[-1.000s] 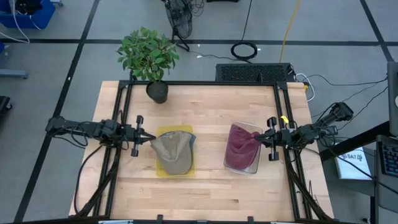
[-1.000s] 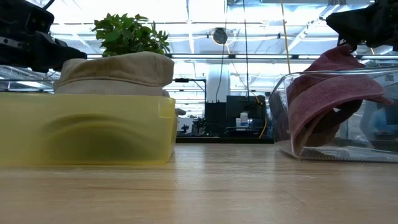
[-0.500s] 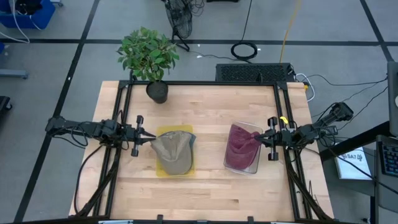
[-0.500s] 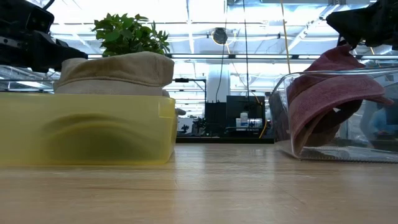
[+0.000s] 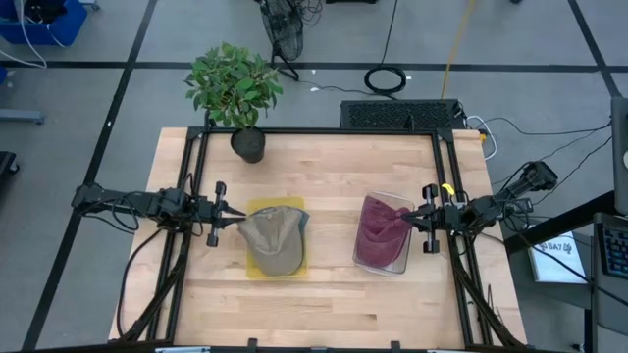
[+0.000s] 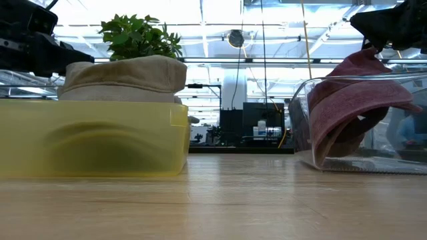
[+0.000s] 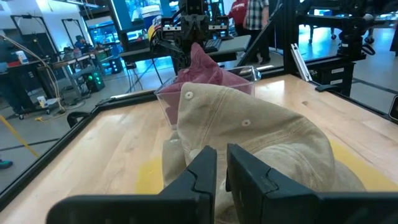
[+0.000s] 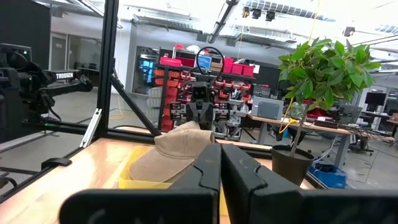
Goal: Pick and place caps into container
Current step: Return to Home Position
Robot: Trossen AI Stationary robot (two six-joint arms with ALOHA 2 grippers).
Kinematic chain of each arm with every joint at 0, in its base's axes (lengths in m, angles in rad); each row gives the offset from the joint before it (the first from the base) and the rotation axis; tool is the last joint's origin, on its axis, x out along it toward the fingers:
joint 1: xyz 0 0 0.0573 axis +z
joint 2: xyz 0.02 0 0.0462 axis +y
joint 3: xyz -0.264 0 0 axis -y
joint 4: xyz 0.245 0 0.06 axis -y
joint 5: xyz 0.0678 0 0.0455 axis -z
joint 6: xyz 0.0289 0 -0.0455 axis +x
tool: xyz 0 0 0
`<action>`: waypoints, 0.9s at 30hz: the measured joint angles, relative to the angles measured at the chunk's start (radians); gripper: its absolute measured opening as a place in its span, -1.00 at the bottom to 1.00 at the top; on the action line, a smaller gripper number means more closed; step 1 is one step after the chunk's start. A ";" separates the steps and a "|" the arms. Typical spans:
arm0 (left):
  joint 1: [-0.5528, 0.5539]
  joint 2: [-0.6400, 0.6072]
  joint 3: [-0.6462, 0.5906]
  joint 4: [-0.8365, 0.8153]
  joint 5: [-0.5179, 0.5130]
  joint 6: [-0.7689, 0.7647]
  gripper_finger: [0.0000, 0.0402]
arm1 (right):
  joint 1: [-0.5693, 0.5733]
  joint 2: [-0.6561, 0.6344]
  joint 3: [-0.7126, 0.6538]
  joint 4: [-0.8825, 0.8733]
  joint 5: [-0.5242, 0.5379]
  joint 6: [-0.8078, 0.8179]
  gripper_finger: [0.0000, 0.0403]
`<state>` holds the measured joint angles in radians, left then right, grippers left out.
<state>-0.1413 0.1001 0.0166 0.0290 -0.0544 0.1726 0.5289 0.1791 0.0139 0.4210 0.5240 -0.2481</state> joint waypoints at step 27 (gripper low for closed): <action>0.000 0.000 0.002 0.005 0.000 -0.002 -0.77 | 0.000 0.000 0.000 0.015 0.052 0.000 -1.00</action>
<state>-0.1413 0.1000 0.0181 0.0338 -0.0544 0.1711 0.5293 0.1787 0.0139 0.4358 0.5758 -0.2481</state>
